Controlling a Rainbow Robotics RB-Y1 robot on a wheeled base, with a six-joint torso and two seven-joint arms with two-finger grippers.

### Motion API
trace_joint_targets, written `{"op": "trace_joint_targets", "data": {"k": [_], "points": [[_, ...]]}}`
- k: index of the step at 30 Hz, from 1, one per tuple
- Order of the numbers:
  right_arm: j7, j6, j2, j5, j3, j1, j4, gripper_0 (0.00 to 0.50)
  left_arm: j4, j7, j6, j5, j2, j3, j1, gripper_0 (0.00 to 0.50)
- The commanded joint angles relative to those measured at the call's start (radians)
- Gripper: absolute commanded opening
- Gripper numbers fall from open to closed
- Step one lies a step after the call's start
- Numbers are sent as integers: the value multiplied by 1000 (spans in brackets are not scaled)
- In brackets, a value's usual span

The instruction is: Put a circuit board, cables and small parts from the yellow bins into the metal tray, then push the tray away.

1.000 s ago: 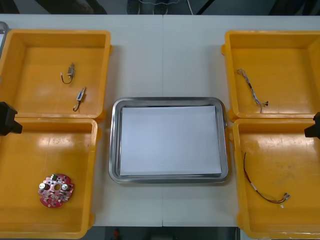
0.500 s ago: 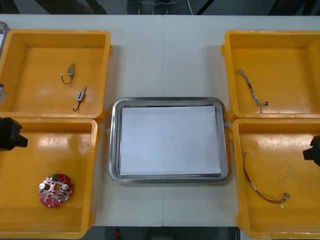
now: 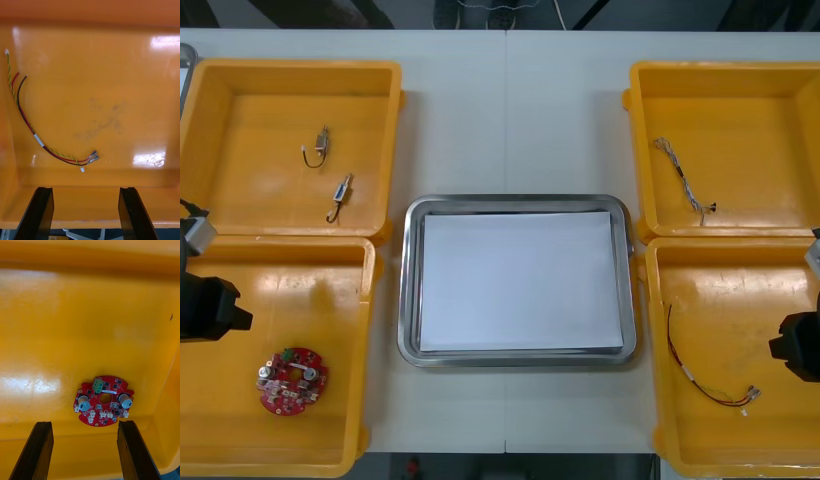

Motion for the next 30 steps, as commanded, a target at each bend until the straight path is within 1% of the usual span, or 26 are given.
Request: {"op": "trace_joint_targets", "data": {"k": [1, 5, 6, 8, 11, 15, 18, 22, 25, 30], "points": [[77, -86, 7, 37, 81, 75, -34, 500, -34, -113, -30, -21, 21, -44, 50, 500], [172, -155, 5, 77, 124, 107, -34, 500, -34, -125, -54, -43, 21, -64, 74, 500], [184, -162, 7, 82, 130, 110, -32, 500, -34, -127, -60, -47, 21, -67, 79, 500], [235, -180, 5, 97, 151, 119, -32, 500, -34, -133, -89, -81, 21, -91, 94, 500], [296, -189, 5, 96, 170, 121, -22, 500, -33, -134, -131, -126, 21, -125, 105, 500], [373, -212, 5, 103, 199, 122, -8, 500, -25, -131, -166, -156, 21, -162, 112, 500], [419, -241, 5, 135, 231, 127, -2, 500, -16, -133, -191, -169, 21, -187, 114, 500], [427, -287, 2, 189, 282, 141, 10, 500, 3, -134, -229, -185, 21, -213, 123, 500], [427, -335, 1, 212, 302, 150, 38, 500, 13, -137, -255, -196, 21, -228, 132, 500], [430, -418, 1, 206, 322, 159, 110, 500, 24, -139, -272, -213, 21, -246, 138, 500]]}}
